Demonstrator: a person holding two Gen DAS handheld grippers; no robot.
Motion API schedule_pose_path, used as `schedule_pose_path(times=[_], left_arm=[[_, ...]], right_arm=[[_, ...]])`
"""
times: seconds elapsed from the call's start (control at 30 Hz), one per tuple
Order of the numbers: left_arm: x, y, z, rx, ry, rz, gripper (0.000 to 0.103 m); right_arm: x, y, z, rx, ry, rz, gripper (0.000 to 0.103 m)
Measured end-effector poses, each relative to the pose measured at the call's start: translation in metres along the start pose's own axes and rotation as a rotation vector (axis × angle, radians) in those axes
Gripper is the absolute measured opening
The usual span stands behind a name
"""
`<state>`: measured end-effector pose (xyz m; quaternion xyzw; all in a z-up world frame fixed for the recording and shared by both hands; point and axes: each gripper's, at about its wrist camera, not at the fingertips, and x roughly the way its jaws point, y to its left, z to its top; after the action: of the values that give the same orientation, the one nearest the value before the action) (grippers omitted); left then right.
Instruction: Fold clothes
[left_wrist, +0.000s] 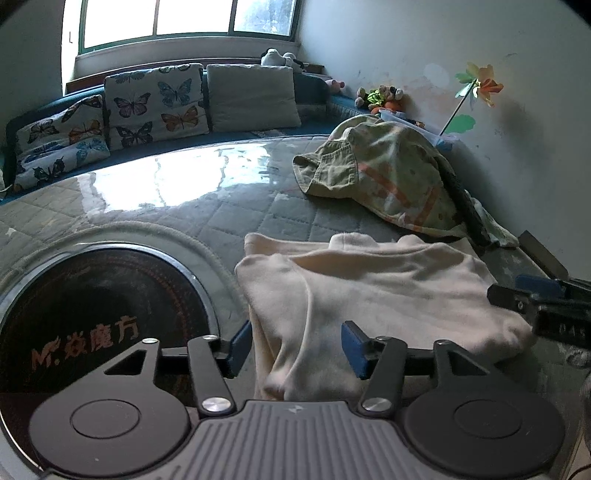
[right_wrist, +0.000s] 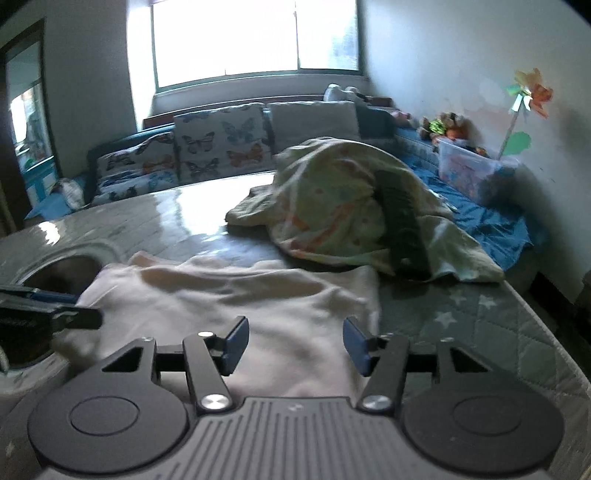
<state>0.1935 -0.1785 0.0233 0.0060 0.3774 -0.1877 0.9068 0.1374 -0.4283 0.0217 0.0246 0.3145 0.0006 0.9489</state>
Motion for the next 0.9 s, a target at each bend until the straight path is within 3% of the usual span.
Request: schedule_pose_path(times=[0.17, 0.4, 0.57, 0.9], left_arm=[[-0.006, -0.001, -0.009, 0.02, -0.004, 0.008, 0.068], [-0.004, 0.004, -0.018, 0.018, 0.017, 0.027, 0.076], [-0.009, 0.011, -0.021, 0.005, 0.008, 0.021, 0.078], [-0.012, 0.032, -0.022, -0.037, 0.006, 0.053, 0.082]], right_arm=[[-0.008, 0.024, -0.01, -0.039, 0.0, 0.047, 0.061], [0.008, 0.042, -0.031, -0.076, 0.054, 0.027, 0.062], [0.001, 0.045, -0.022, -0.082, 0.046, 0.029, 0.062], [0.018, 0.078, -0.016, -0.125, 0.078, 0.126, 0.069]])
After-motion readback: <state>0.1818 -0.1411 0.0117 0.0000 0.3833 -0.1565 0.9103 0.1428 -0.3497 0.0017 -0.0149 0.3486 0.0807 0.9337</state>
